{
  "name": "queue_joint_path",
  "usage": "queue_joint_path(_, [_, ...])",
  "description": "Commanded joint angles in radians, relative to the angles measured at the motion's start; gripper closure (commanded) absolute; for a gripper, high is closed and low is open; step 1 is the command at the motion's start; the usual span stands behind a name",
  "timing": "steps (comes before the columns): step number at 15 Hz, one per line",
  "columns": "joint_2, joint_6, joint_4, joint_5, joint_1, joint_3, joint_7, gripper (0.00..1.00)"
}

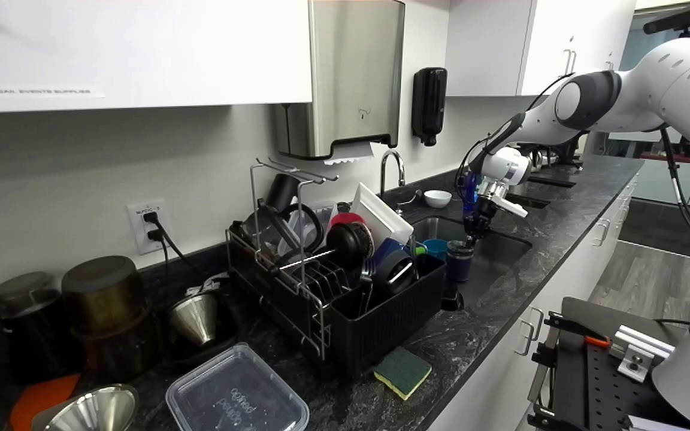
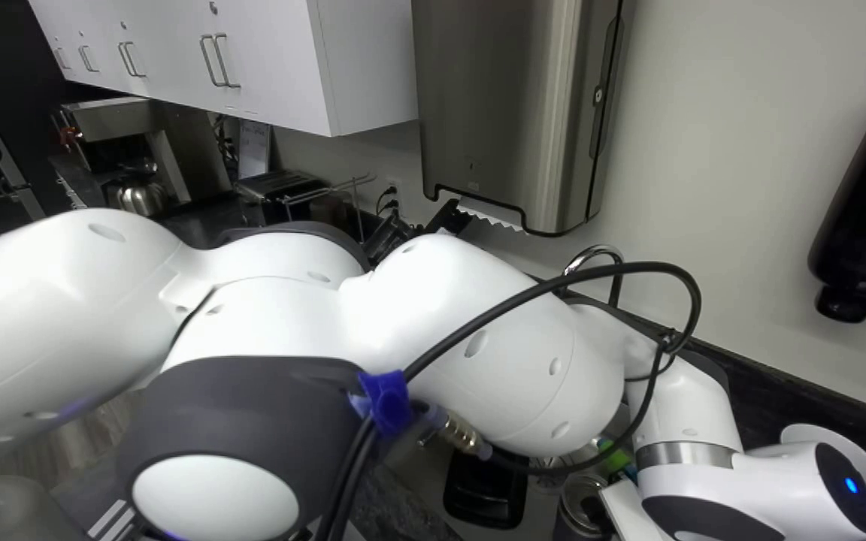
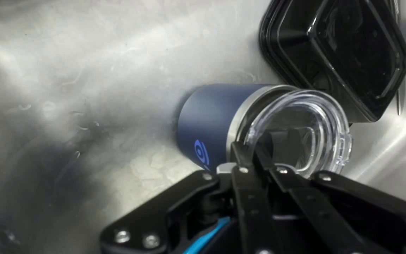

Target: Take the straw out of the sink and put it in the cutlery compartment, pick the lid on the tray, place it on the cup in the sink, lift the cup, drop it in the sink then move the pan in the sink to the left

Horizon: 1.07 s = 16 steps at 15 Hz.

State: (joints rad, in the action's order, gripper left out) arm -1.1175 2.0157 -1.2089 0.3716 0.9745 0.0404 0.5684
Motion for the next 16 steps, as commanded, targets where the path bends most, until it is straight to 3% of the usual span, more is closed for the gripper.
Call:
queue_joint_path(1, [-0.015, 0.016, 0.017, -0.001, -0.006, -0.006, -0.016, 0.98])
queue_joint_path(9, [-0.012, 0.024, 0.012, -0.005, -0.009, -0.010, -0.020, 0.98])
queue_joint_path(10, [-0.012, 0.023, 0.011, -0.007, -0.010, -0.012, -0.022, 0.68])
queue_joint_path(11, [-0.011, 0.025, 0.011, -0.009, -0.012, -0.014, -0.025, 0.67])
queue_joint_path(16, [-0.009, 0.038, 0.006, -0.016, -0.018, -0.022, -0.037, 0.32])
